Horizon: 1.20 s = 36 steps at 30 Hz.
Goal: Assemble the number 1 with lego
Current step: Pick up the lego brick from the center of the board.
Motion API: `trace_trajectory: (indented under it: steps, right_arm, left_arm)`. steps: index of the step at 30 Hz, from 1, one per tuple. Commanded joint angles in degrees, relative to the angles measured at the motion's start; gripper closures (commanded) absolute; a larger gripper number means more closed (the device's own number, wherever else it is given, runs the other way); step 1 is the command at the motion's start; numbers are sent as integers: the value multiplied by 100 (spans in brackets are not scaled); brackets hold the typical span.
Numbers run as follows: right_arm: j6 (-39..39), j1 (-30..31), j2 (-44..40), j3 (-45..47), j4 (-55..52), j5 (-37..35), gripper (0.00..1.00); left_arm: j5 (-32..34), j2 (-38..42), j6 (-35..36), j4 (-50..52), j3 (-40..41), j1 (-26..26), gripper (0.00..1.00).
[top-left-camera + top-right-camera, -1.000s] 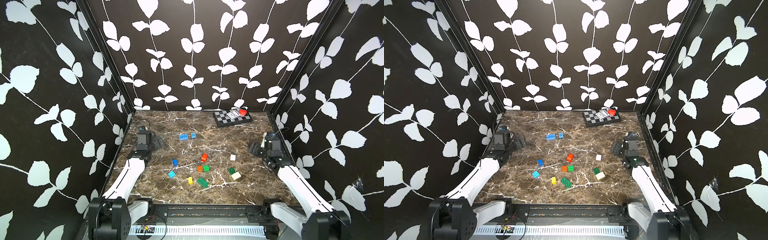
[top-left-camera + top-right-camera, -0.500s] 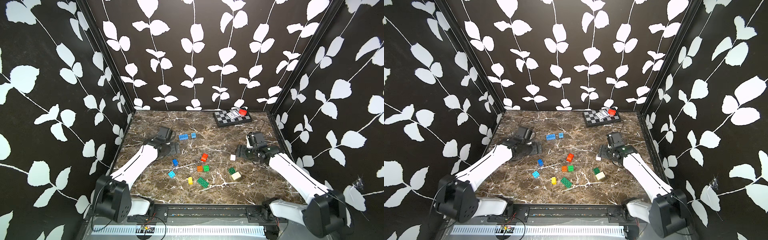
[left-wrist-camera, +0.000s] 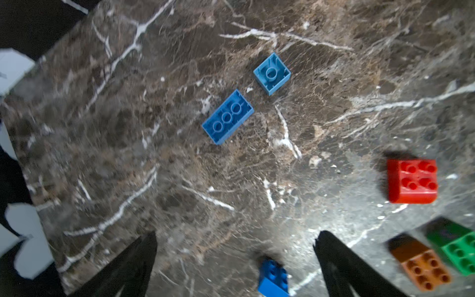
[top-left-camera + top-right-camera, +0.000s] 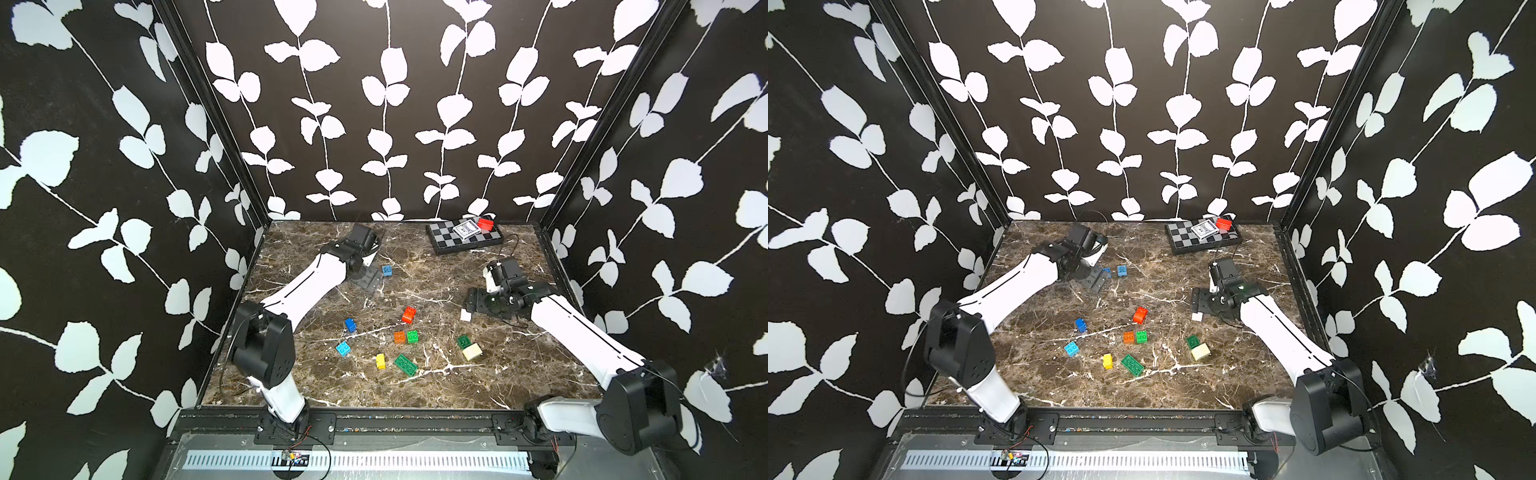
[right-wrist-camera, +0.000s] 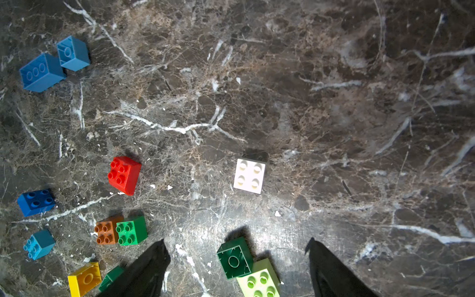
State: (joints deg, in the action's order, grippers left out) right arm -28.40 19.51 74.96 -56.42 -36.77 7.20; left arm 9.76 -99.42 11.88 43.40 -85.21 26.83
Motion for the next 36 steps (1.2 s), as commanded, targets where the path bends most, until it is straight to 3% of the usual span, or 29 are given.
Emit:
trace_trajectory:
  steps: [1,3,6,13,18,36]
  right_arm:
    - [338,2,-112,-371,40,-163,14]
    - [291,-15,-139,-365,148,-300,13]
    - [145,-26,-110,-334,375,-295,14]
    - [127,-31,132,-595,209,-513,14]
    - [125,-30,96,-625,155,-701,14]
    - [-51,-37,-23,-524,144,-838,14]
  left_arm:
    - [-739,-359,1953,291,-453,-415,1]
    - [-1265,-593,2550,202,-600,-587,1]
    - [-1502,-1053,3309,206,-945,-688,1]
    - [-2568,-2083,3618,298,-2015,-886,3]
    - [-2576,-2531,3705,318,-2237,-893,8]
    - [-2116,-2991,3474,-94,-1904,-895,29]
